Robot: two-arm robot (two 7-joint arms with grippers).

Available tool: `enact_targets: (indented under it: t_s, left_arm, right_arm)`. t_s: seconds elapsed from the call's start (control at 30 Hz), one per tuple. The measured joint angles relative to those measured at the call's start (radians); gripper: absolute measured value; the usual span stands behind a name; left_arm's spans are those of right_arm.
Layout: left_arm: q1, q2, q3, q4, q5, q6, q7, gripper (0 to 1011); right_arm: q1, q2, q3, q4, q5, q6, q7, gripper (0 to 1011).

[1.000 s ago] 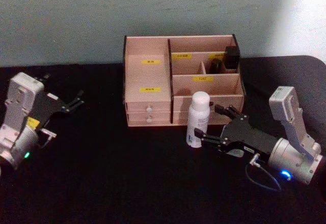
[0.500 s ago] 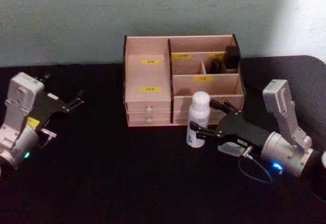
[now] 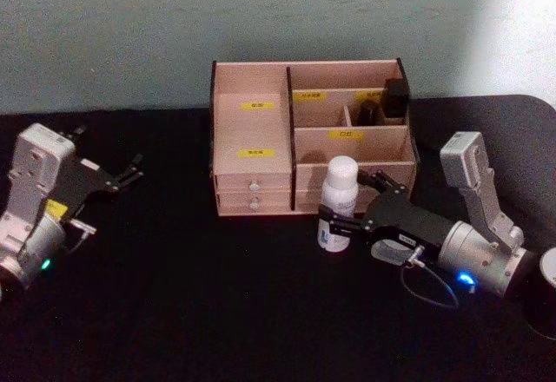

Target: Pick up the facial cleanser and watermelon frost from the table and place them into the tiered storage box.

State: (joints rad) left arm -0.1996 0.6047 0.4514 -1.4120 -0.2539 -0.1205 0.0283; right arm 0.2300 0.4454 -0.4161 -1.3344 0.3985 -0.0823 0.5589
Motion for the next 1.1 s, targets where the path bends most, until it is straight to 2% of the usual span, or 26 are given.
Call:
enact_targets:
  t_s: [0.87,1.1]
  left_arm:
    - [0.0,0.0,0.0,0.0,0.0,0.0,0.0,1001]
    - [0.0,0.0,0.0,0.0,0.0,0.0,0.0,1001]
  right_arm:
    - [0.008,-0.004,-0.006,0.01,-0.005,0.009,0.001,1003]
    - [0.007,-0.003,-0.006,0.009,-0.005,0.008,0.0,857]
